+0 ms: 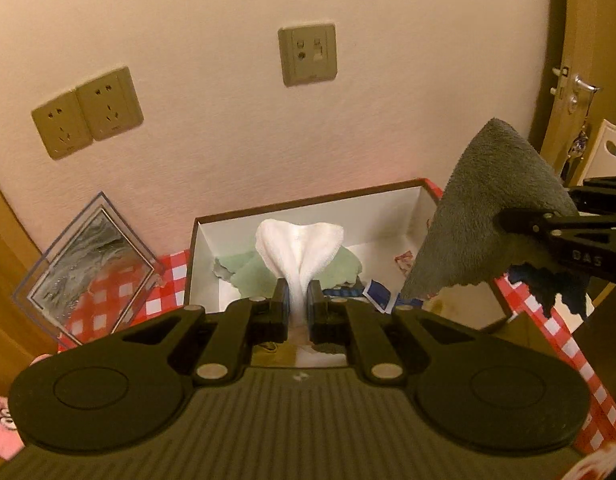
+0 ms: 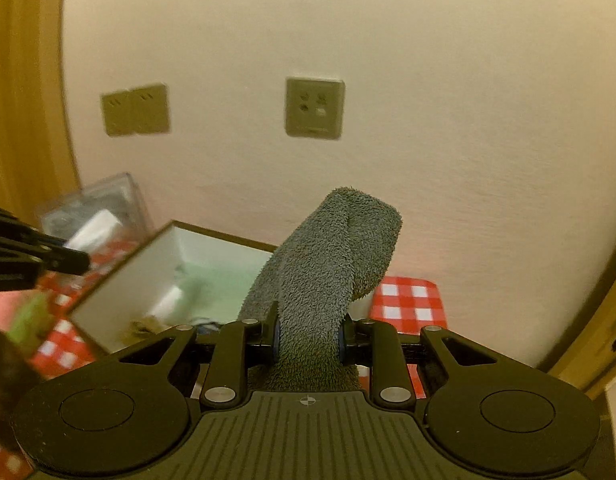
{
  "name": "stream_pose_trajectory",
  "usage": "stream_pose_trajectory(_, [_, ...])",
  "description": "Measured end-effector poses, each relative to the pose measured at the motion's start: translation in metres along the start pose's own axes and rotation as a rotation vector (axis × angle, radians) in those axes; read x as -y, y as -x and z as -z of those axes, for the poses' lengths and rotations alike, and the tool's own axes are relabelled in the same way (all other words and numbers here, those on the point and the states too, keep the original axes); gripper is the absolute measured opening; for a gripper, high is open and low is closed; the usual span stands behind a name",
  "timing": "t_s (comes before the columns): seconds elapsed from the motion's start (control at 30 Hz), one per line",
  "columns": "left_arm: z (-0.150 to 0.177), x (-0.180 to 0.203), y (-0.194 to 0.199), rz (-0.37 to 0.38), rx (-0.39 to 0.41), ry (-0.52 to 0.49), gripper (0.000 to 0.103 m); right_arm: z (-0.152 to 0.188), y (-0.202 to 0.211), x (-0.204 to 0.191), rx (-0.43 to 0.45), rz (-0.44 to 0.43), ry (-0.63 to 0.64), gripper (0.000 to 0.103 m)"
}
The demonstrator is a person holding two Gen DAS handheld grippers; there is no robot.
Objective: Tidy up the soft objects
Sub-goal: 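Lift the grey cloth and tissue and carry both tools over the white box, then open the right tool over the box while the left tool releases the tissue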
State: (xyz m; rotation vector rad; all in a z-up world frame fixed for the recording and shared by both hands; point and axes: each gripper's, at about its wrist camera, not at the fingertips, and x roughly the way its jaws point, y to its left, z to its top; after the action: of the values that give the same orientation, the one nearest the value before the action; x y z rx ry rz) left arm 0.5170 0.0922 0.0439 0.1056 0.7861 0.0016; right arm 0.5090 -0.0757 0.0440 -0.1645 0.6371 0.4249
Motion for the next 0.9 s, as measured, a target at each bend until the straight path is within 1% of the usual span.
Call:
stream_pose_trajectory(0.17, [0.000, -0.009, -0.030, 0.018, -0.055, 0.011, 0.008, -0.001, -0.044, -0.005, -0.077, 0.086, 0.057, 0.024])
stream_pose_trajectory(0.33, [0.002, -0.018, -0.058, 0.026, -0.110, 0.018, 0.008, 0.009, -0.088, -0.018, -0.164, 0.121, 0.112, 0.024])
stream_pose_trajectory(0.4, [0.003, -0.022, -0.069, 0.032, -0.132, 0.023, 0.008, 0.014, -0.103, -0.021, -0.189, 0.098, 0.106, 0.024])
stream_pose_trajectory(0.5, [0.005, -0.027, -0.081, 0.039, -0.160, 0.023, 0.008, 0.020, -0.121, -0.020, -0.218, 0.033, 0.051, 0.024])
stream_pose_trajectory(0.57, [0.006, -0.030, -0.087, 0.042, -0.171, 0.020, 0.008, 0.021, -0.133, -0.015, -0.233, -0.007, -0.005, 0.024])
stream_pose_trajectory(0.67, [0.006, -0.032, -0.096, 0.055, -0.187, 0.021, 0.008, 0.020, -0.150, -0.001, -0.247, -0.070, -0.128, 0.024])
stream_pose_trajectory(0.73, [0.006, -0.034, -0.102, 0.063, -0.199, 0.021, 0.008, 0.020, -0.159, 0.007, -0.258, -0.077, -0.184, 0.024])
stream_pose_trajectory(0.9, [0.005, -0.032, -0.118, 0.073, -0.231, 0.009, 0.008, 0.021, -0.174, 0.019, -0.243, -0.064, -0.202, 0.025])
